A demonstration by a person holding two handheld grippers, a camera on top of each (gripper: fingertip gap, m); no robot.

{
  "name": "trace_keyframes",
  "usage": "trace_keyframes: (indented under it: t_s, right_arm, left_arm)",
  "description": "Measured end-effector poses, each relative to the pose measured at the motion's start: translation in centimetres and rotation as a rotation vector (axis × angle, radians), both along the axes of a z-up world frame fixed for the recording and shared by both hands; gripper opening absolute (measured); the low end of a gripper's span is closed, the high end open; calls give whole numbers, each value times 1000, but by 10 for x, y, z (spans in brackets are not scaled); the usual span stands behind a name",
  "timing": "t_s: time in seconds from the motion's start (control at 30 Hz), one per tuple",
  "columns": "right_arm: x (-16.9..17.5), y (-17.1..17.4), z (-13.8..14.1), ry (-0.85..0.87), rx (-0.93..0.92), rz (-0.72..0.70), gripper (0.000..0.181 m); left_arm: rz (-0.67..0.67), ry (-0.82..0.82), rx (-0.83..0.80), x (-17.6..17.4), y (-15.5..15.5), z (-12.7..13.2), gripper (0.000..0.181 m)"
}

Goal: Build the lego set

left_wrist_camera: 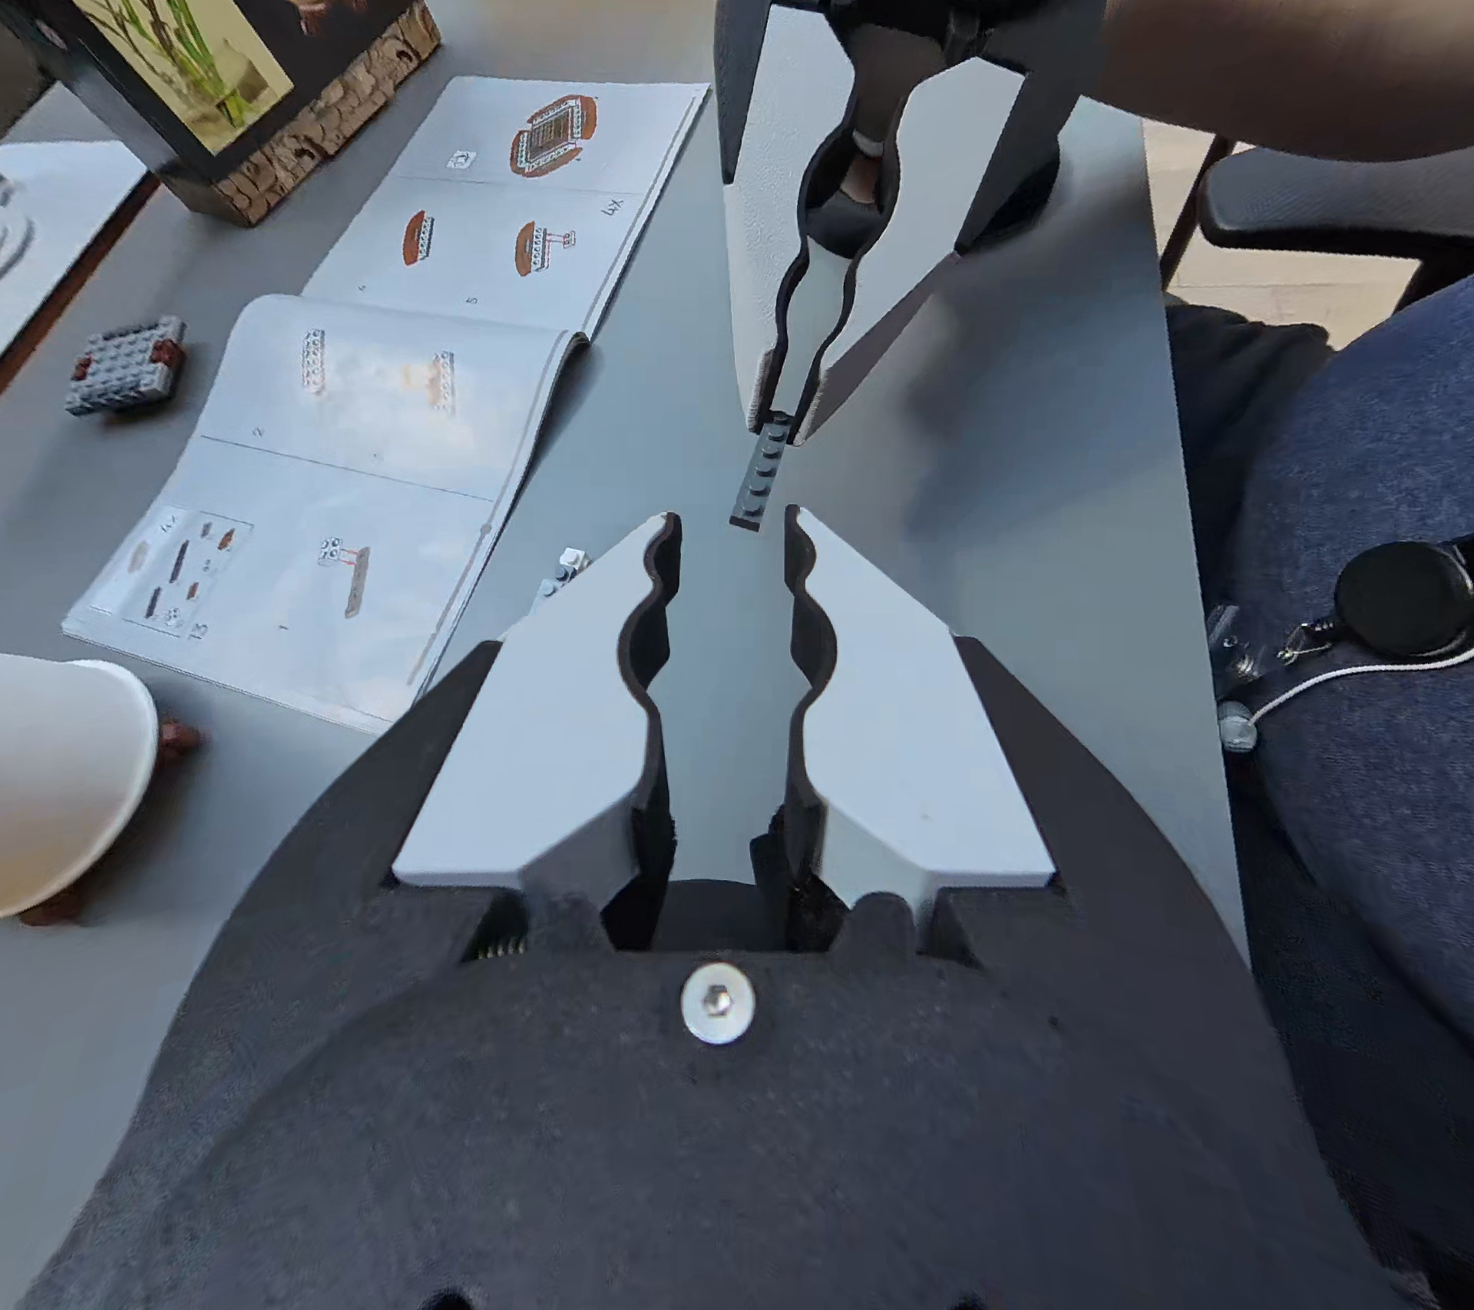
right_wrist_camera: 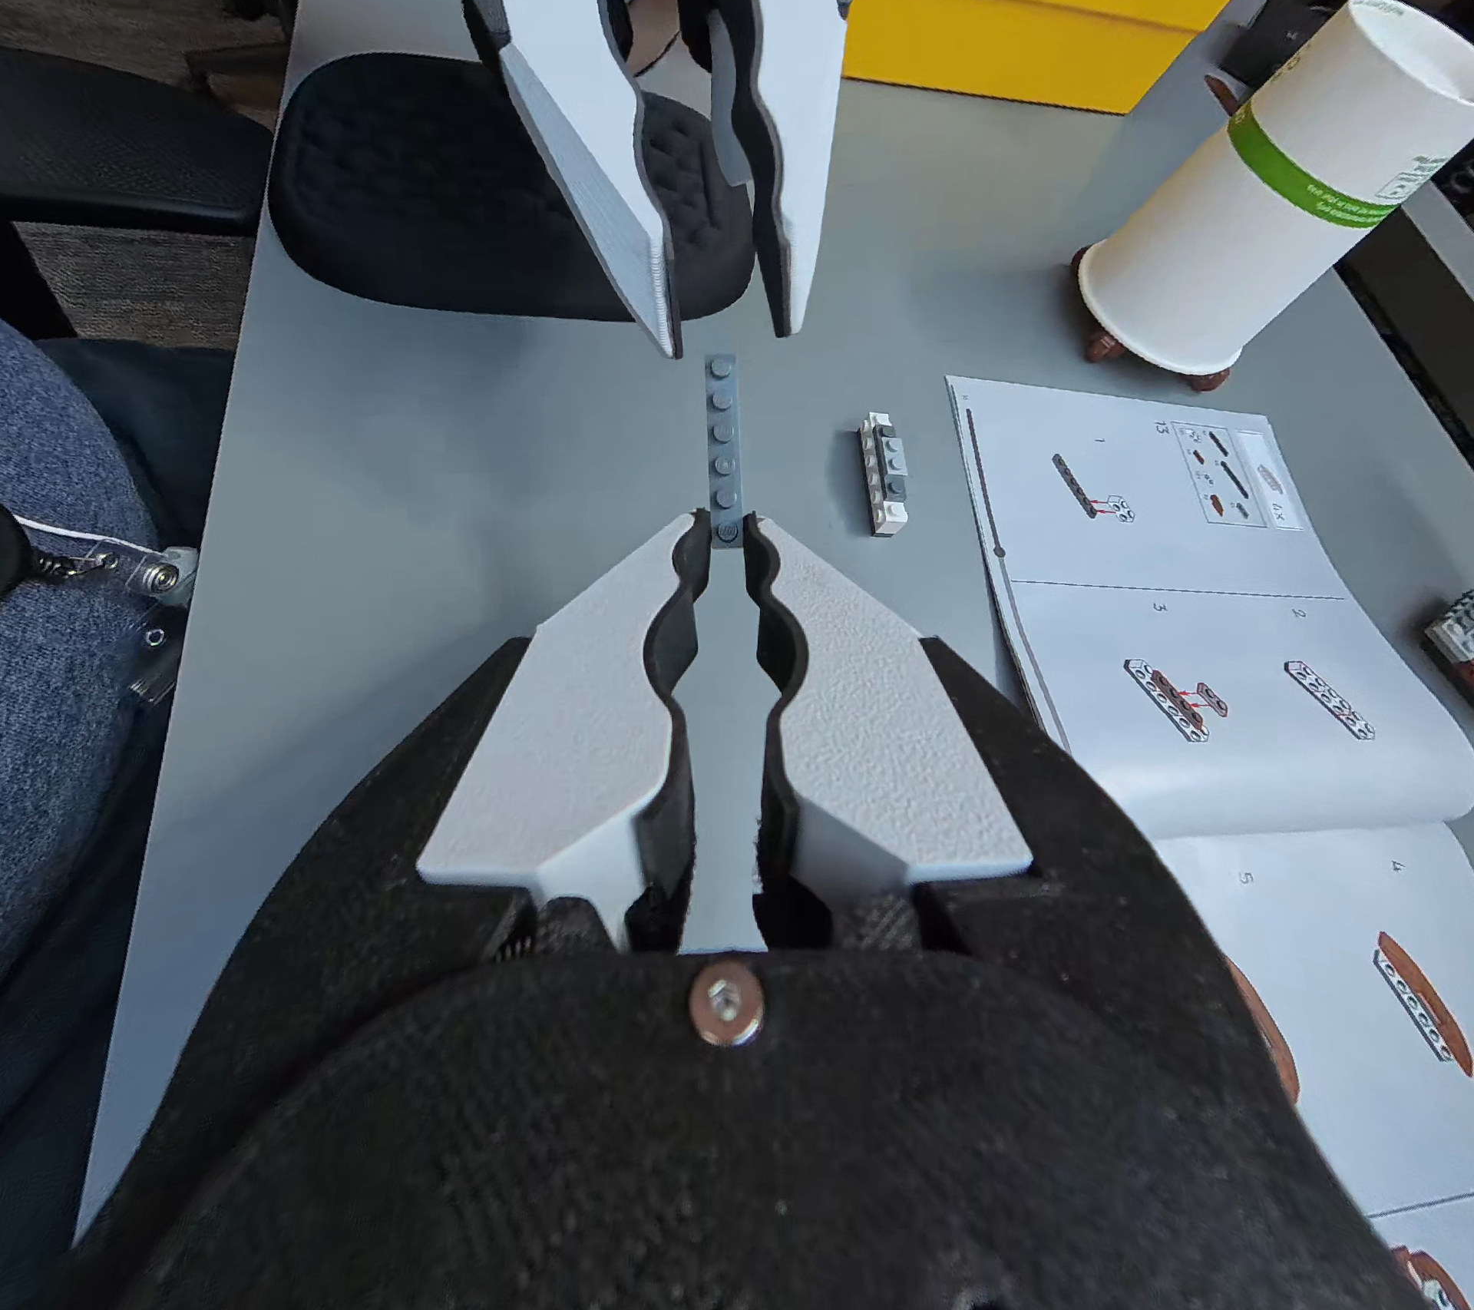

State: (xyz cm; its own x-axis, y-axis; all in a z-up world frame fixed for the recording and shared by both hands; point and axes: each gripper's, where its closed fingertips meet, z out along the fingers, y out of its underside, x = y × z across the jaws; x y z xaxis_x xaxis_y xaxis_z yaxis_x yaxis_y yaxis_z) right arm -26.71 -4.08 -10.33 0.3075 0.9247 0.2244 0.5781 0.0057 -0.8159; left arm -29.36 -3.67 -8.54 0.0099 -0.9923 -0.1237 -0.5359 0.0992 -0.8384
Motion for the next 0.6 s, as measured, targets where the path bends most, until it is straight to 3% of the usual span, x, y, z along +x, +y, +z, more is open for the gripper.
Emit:
trace_keyframes:
  t_s: [0.23,0.4,0.6]
  right_arm:
    - [-1,1,-21,-95,0,20,7]
    - [-5,3,-39,-144,-90,34,7]
    - [-15,23,-49,-190,-148,26,7]
  left_arm:
    - [-41,140,57,4,0,-29,6]
    - [-45,207,-5,-2,-1,-52,6]
    - [68,237,-88,-18,19,-63,15]
